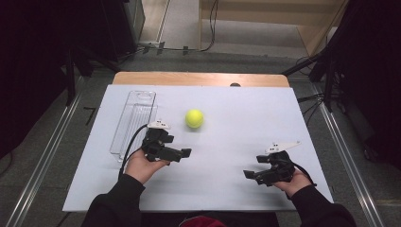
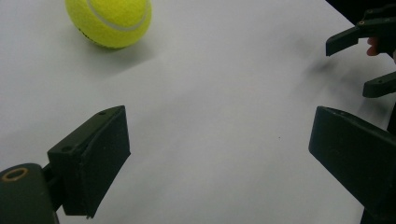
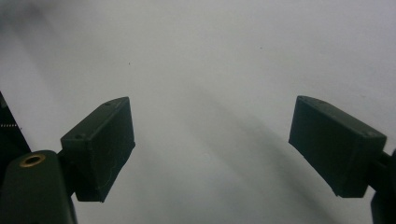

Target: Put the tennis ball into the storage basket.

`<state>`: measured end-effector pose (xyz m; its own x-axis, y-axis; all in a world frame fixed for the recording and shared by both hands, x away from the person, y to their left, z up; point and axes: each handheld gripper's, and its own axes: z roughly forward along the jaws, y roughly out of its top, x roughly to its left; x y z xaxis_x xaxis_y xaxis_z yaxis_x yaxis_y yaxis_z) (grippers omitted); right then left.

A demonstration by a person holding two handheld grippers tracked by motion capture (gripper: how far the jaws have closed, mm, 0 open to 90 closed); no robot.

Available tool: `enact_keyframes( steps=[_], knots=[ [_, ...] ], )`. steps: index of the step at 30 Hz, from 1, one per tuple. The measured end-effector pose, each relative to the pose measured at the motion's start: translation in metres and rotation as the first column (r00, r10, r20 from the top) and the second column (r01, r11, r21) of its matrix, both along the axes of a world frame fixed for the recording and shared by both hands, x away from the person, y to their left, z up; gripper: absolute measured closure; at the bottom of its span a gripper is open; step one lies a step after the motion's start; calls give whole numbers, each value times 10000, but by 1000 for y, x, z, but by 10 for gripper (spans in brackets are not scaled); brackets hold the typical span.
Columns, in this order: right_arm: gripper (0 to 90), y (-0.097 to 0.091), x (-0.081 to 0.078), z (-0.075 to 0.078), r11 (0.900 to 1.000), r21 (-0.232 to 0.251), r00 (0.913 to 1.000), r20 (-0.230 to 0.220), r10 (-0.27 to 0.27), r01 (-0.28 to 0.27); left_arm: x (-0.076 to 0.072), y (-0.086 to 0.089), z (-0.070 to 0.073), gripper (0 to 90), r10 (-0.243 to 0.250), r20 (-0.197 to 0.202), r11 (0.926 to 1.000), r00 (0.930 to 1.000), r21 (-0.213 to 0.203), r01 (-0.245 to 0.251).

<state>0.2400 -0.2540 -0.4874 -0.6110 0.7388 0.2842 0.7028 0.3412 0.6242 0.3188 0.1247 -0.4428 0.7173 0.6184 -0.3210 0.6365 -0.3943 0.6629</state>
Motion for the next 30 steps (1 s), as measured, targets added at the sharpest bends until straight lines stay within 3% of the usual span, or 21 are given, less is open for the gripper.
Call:
enact_keyframes(
  steps=[11, 30],
  knots=[
    [123, 1, -1, 0, 9999, 53, 9999, 57, -123, 123, 13, -8, -3, 60, 325, 183, 9989, 9993, 342, -331],
    [122, -1, -4, 0, 9999, 126, 9999, 54, -95, 94, 41, -19, -3, 79, 594, 398, 9972, 9974, 441, -612]
  ],
)
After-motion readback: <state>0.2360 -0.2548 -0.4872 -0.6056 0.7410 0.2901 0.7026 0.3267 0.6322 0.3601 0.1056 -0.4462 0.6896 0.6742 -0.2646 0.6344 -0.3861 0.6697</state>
